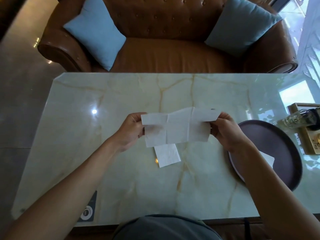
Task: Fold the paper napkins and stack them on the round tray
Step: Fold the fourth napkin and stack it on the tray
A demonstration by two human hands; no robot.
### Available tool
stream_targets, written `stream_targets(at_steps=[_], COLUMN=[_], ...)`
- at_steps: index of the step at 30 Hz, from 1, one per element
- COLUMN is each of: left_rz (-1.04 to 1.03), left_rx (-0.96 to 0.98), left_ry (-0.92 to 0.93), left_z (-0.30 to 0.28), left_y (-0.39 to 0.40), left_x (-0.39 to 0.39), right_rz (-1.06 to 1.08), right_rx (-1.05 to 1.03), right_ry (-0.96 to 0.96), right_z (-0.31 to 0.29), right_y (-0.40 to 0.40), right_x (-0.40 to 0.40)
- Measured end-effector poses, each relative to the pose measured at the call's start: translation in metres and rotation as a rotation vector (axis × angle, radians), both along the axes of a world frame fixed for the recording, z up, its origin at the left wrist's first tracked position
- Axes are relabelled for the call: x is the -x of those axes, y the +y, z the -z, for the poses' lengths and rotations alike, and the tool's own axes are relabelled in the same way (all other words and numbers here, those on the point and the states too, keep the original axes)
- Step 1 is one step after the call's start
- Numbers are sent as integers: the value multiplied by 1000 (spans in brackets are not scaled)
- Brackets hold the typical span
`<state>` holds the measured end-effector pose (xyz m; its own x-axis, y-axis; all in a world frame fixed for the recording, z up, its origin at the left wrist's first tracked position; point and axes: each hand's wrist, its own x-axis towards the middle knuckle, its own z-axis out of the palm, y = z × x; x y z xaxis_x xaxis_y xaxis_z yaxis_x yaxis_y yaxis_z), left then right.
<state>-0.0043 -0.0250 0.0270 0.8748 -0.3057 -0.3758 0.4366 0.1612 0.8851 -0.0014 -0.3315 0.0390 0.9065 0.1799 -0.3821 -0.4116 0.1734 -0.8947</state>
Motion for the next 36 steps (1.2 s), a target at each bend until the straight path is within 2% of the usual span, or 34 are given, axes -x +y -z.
stream_targets(at_steps=[3,6,11,12,16,19,22,24,26,28,33,36], left_rz=[6,14,69,92,167,220,212,215,213,208,269,437], left_rx=[-48,34,304,303,-62,-209,-288,-318,-343,-361,-408,-433], left_ry=[-46,-50,218,243,30,-103,-190,-228,-243,-226,-178,-144], left_z=[-5,-12,-18,-19,-19,-21,-25,-26,-26,-24,-17,-21], left_y=[2,4,12,12,3,-3,-4,-5,-2,4,29,39], left_x=[0,3,-3,-4,-4,-3,-3,-2,-2,-1,0,-3], right_rz=[26,55,52,44,32,39,-54,-154,-278,-340,-338,-393], right_rx=[8,-35,105,118,176,182,121,291,500,591,567,628], right_ry=[-27,-18,-54,-72,-112,-84,28,4,-99,-161,-195,-250], right_z=[-4,-9,-12,-13,-18,-20,-24,-24,-23,-23,-32,-39], right_y=[2,5,7,7,4,0,-4,0,7,13,21,32], right_x=[0,2,2,2,2,0,-4,-4,-4,-6,-13,-14])
